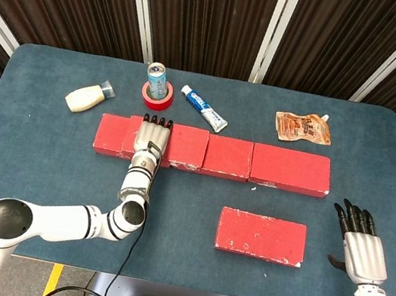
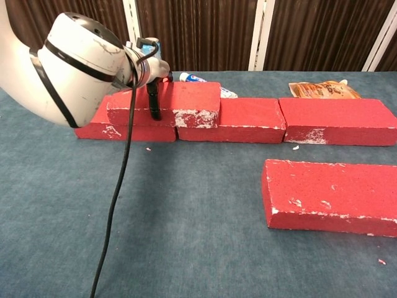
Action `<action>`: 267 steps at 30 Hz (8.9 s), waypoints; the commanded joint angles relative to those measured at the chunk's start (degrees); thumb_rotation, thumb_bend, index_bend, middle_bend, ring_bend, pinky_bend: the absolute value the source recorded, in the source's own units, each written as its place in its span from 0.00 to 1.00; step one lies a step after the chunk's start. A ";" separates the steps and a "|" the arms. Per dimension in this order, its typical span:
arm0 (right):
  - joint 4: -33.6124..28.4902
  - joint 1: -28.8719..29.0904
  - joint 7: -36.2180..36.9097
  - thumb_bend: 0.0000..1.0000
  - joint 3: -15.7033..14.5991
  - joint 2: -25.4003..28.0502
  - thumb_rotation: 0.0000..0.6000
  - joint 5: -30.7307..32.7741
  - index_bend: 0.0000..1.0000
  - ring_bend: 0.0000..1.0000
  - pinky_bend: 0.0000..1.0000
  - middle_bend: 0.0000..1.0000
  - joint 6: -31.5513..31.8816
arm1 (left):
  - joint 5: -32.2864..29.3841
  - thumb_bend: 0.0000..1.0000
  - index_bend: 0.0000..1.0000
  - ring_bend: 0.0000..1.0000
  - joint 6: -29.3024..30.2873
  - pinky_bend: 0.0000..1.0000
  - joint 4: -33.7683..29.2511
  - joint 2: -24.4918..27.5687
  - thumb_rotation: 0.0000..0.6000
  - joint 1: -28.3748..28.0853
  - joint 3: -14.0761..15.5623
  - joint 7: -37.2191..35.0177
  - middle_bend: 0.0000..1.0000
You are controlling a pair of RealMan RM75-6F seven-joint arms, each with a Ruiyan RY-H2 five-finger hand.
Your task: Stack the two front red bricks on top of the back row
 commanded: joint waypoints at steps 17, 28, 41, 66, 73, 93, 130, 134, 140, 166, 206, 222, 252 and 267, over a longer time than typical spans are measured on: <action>-0.13 0.07 -0.31 0.00 -0.09 -0.18 1.00 -0.08 0.00 0.00 0.00 0.00 -0.04 | 0.37 0.25 0.00 0.00 3.12 0.00 -3.57 1.63 1.00 0.70 -0.67 0.73 0.00; -0.34 0.02 -0.24 0.00 0.04 -0.09 1.00 0.23 0.00 0.00 0.00 0.00 0.03 | 1.32 0.23 0.00 0.00 9.36 0.00 -13.08 5.82 1.00 2.63 -1.21 0.59 0.00; -0.79 -0.15 0.05 0.00 -0.39 0.06 1.00 -1.12 0.00 0.00 0.00 0.00 0.68 | 17.95 0.21 0.00 0.00 15.96 0.00 -40.21 23.59 1.00 13.61 4.43 -8.35 0.00; -0.62 0.25 -1.83 0.00 -1.23 -1.44 1.00 -1.81 0.00 0.00 0.00 0.00 -0.27 | 63.20 0.25 0.00 0.00 21.85 0.00 -38.85 38.32 1.00 46.06 24.88 -45.67 0.00; -1.09 -0.11 -0.74 0.00 -1.54 -0.83 1.00 -2.99 0.00 0.00 0.00 0.00 0.64 | 66.47 0.25 0.00 0.00 21.92 0.00 -32.42 34.77 1.00 49.82 25.79 -47.47 0.00; -24.10 10.78 -12.91 0.00 3.17 14.41 1.00 21.40 0.00 0.00 0.00 0.00 -16.16 | 67.33 0.25 0.00 0.00 14.48 0.00 -33.07 37.37 1.00 50.81 22.62 -47.58 0.00; -27.66 26.33 -28.10 0.00 -3.20 1.27 1.00 43.54 0.00 0.00 0.00 0.00 -12.91 | 62.62 0.26 0.00 0.00 11.51 0.00 -35.94 37.79 1.00 51.64 18.69 -43.68 0.00; -26.37 26.41 -27.25 0.00 -3.74 0.60 1.00 43.67 0.00 0.00 0.00 0.00 -13.08 | 62.52 0.26 0.00 0.00 11.41 0.00 -35.82 37.88 1.00 51.82 18.54 -43.83 0.00; -24.68 26.76 -26.68 0.00 -4.34 -0.74 1.00 43.68 0.00 0.00 0.00 0.00 -13.16 | 62.32 0.26 0.00 0.00 10.70 0.00 -35.08 37.52 1.00 51.76 18.33 -44.05 0.00; -19.53 28.61 -25.66 0.00 -5.39 -5.19 1.00 45.08 0.00 0.00 0.00 0.00 -14.15 | 62.13 0.26 0.00 0.00 9.97 0.00 -33.12 37.36 1.00 52.21 17.49 -45.08 0.00; -15.48 27.10 -27.24 0.01 -5.97 -11.20 1.00 39.08 0.10 0.22 0.00 0.31 -8.78 | 61.93 0.26 0.00 0.00 9.87 0.00 -33.17 38.38 1.00 52.83 16.61 -45.79 0.00; -19.67 26.90 -21.35 0.03 -0.52 -5.20 1.00 36.24 0.14 0.23 0.00 0.32 -9.56 | 59.93 0.26 0.00 0.00 8.65 0.00 -33.32 38.09 1.00 51.59 16.06 -43.64 0.00; -5.83 45.41 -24.24 0.04 6.62 1.77 1.00 53.52 0.14 0.23 0.00 0.32 -27.77 | 54.40 0.26 0.00 0.00 5.91 0.00 -31.13 34.89 1.00 47.66 15.70 -39.95 0.00; 3.44 48.02 -21.00 0.04 4.22 -3.40 1.00 54.02 0.14 0.23 0.00 0.32 -31.61 | 54.32 0.26 0.00 0.00 4.78 0.00 -29.88 33.89 1.00 46.28 15.92 -39.75 0.00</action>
